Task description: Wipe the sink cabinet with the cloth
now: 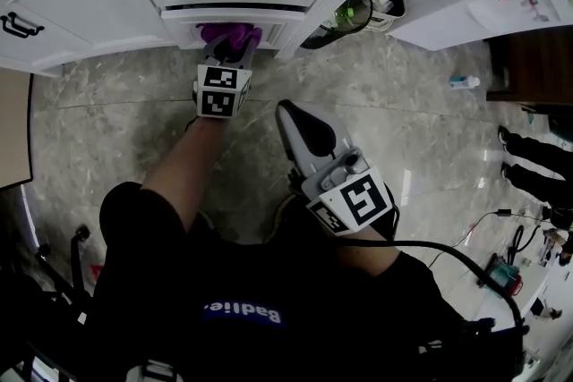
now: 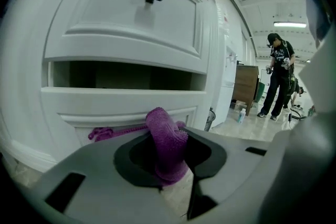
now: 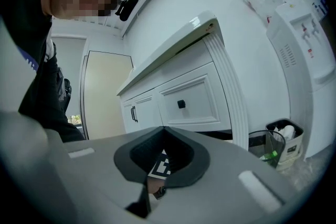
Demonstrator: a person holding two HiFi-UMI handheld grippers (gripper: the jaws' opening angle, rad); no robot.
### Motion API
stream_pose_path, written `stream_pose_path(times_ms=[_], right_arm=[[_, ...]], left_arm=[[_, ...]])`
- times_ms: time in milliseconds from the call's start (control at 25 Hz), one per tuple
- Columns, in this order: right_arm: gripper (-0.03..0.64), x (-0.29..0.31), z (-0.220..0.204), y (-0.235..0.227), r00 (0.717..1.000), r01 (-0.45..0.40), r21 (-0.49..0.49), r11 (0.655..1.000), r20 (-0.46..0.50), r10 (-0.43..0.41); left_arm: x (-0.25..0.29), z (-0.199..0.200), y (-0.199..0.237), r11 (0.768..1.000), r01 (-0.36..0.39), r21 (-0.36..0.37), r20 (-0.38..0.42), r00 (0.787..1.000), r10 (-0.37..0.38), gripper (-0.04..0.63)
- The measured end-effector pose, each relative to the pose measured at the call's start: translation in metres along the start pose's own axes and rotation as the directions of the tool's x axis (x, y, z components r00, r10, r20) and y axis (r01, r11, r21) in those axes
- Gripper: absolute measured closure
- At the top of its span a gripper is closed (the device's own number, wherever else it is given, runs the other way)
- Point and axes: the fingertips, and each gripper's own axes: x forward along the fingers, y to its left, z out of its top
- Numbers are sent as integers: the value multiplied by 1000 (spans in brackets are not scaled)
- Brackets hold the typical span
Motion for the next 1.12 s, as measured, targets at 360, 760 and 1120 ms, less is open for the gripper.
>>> stream_pose_path(times_ms=[360,760,1120], right_arm=[[617,-13,1,-8,999,50,-20,999,-5,-50],[617,7,11,4,1000,-5,-23,1000,27,5],[617,36,7,18,996,-81,11,997,30,81]], left_arm=[[42,7,-59,989,139,45,-36,990,-137,485],[2,13,-50,972,194,134,-24,981,-193,485],[-73,-19,54,998,-32,49,5,999,32,485]])
